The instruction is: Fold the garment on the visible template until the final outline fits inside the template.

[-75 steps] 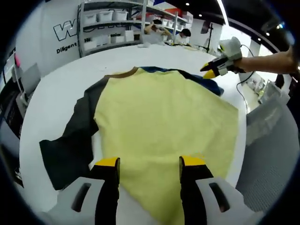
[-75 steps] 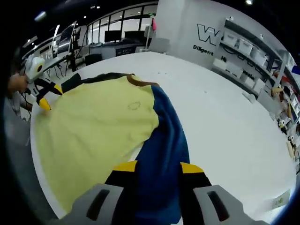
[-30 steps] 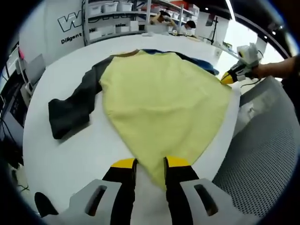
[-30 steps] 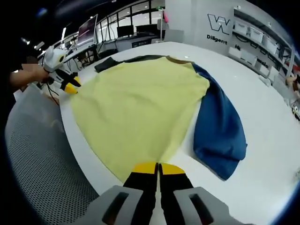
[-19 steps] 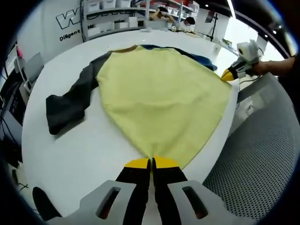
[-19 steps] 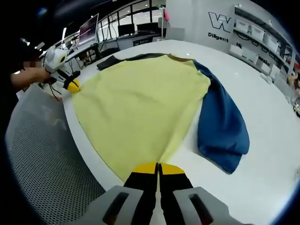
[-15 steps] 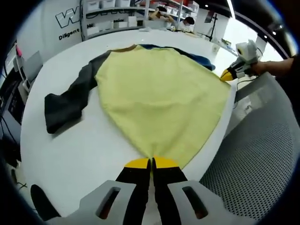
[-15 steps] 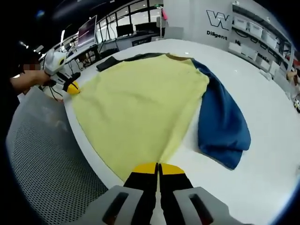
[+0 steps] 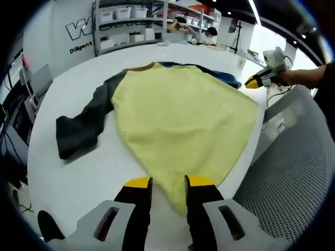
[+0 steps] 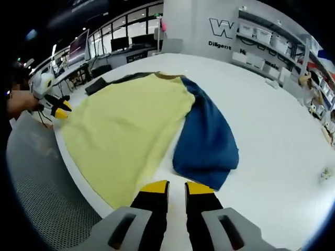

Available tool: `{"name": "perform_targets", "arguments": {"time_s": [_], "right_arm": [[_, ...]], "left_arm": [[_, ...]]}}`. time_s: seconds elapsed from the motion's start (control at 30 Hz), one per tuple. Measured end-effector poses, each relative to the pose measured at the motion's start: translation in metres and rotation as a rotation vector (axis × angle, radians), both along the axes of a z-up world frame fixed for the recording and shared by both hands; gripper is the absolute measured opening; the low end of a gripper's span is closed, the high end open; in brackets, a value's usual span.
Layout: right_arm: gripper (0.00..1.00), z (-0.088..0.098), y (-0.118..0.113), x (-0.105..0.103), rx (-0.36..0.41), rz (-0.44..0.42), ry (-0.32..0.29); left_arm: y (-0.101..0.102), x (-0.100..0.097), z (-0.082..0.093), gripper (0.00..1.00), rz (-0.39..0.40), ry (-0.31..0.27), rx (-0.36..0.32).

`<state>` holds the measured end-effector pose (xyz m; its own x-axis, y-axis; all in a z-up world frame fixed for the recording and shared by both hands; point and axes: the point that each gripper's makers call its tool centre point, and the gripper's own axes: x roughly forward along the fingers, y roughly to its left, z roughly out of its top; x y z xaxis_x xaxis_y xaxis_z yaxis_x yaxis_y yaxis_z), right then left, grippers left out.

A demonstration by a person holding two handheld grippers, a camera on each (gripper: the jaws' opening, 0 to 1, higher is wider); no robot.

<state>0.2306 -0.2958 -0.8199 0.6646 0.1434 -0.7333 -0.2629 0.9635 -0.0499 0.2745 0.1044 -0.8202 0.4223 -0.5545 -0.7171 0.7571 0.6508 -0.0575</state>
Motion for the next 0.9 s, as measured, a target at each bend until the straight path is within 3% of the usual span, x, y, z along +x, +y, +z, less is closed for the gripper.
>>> {"name": "perform_targets", "arguments": {"time_s": [0.4,0.7,0.9], "right_arm": [[0.11,-0.01,-0.036,0.02,-0.021,-0.098,0.015],[0.09,-0.02,-0.042,0.027,-0.009,-0.117,0.037],[0.02,-0.023,-0.04,0.027,-0.002,-0.12,0.048]], "left_arm": [[-0.005,0.01,0.013,0.38,0.006,-0.022,-0.026],[-0.003,0.011,0.018,0.37,0.013,-0.031,-0.025],[-0.003,0.01,0.015,0.37,0.007,-0.026,-0.019]]}}
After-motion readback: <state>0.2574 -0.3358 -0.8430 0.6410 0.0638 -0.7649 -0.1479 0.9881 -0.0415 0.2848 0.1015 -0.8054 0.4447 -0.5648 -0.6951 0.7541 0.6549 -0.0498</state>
